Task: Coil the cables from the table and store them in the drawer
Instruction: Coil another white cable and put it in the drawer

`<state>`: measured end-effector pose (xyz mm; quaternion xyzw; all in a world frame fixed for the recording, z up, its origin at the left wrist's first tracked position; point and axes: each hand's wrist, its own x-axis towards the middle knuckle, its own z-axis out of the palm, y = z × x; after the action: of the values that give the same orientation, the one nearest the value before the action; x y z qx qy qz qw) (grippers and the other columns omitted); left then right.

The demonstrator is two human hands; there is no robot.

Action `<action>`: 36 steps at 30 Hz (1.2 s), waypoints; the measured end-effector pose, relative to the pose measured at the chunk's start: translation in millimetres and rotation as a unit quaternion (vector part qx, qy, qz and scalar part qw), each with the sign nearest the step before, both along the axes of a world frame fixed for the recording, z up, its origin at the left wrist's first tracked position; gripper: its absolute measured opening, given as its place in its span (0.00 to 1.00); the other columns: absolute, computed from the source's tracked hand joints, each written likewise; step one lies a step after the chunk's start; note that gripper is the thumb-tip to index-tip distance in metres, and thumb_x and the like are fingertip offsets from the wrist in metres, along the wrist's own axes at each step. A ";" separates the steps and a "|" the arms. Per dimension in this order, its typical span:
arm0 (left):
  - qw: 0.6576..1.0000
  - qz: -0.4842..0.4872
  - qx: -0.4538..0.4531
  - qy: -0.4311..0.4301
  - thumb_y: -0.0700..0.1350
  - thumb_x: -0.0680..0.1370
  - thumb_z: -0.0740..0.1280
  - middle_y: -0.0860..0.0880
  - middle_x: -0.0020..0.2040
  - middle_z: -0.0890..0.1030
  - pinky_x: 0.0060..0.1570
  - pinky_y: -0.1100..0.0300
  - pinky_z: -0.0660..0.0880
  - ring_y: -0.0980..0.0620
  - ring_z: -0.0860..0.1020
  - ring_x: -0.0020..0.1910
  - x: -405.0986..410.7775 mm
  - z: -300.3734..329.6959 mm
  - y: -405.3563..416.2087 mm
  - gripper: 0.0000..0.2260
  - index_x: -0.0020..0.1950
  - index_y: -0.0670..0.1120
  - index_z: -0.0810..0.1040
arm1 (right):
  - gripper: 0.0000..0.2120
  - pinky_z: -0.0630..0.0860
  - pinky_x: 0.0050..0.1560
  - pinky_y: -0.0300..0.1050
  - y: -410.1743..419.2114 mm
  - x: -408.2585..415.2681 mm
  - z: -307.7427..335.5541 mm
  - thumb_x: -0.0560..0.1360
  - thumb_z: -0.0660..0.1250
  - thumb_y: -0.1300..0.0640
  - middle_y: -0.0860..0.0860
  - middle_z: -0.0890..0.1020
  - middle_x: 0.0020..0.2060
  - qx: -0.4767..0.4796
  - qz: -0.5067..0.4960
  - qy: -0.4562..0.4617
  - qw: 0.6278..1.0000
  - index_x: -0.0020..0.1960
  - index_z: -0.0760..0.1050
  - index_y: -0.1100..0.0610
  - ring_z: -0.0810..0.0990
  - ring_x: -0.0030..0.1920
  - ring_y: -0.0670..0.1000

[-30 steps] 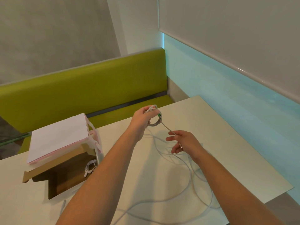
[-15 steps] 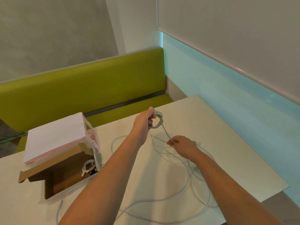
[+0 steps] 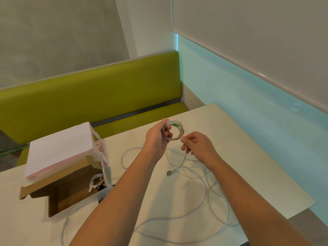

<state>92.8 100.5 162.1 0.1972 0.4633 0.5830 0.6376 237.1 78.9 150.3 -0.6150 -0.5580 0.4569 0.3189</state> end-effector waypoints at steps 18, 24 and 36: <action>0.940 -0.222 -0.001 0.258 0.48 0.81 0.65 0.46 0.48 0.84 0.50 0.58 0.81 0.51 0.83 0.47 -26.7 -9.3 -12.2 0.12 0.60 0.44 0.81 | 0.07 0.70 0.31 0.27 9.1 22.1 -1.7 0.78 0.66 0.56 0.48 0.86 0.40 0.048 -0.038 0.015 0.998 0.54 0.82 0.51 0.77 0.33 0.43; 0.945 -0.164 0.015 0.284 0.43 0.79 0.68 0.42 0.44 0.84 0.48 0.59 0.82 0.48 0.82 0.44 -24.4 -12.1 -11.9 0.10 0.56 0.40 0.83 | 0.06 0.72 0.35 0.31 8.1 25.3 -6.3 0.77 0.69 0.54 0.46 0.86 0.39 0.046 -0.022 0.020 0.999 0.50 0.84 0.51 0.77 0.35 0.44; 0.989 -0.118 -0.049 0.079 0.41 0.79 0.67 0.50 0.46 0.85 0.40 0.64 0.81 0.53 0.82 0.39 -25.1 -14.0 -17.6 0.07 0.50 0.39 0.83 | 0.10 0.83 0.47 0.46 5.8 25.6 -14.2 0.77 0.69 0.59 0.58 0.85 0.45 -0.038 -0.097 0.216 0.971 0.55 0.80 0.64 0.86 0.44 0.56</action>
<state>67.7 82.9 148.1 0.2645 0.5136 0.4625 0.6726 262.8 84.7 136.1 -0.5644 -0.3956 0.5666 0.4515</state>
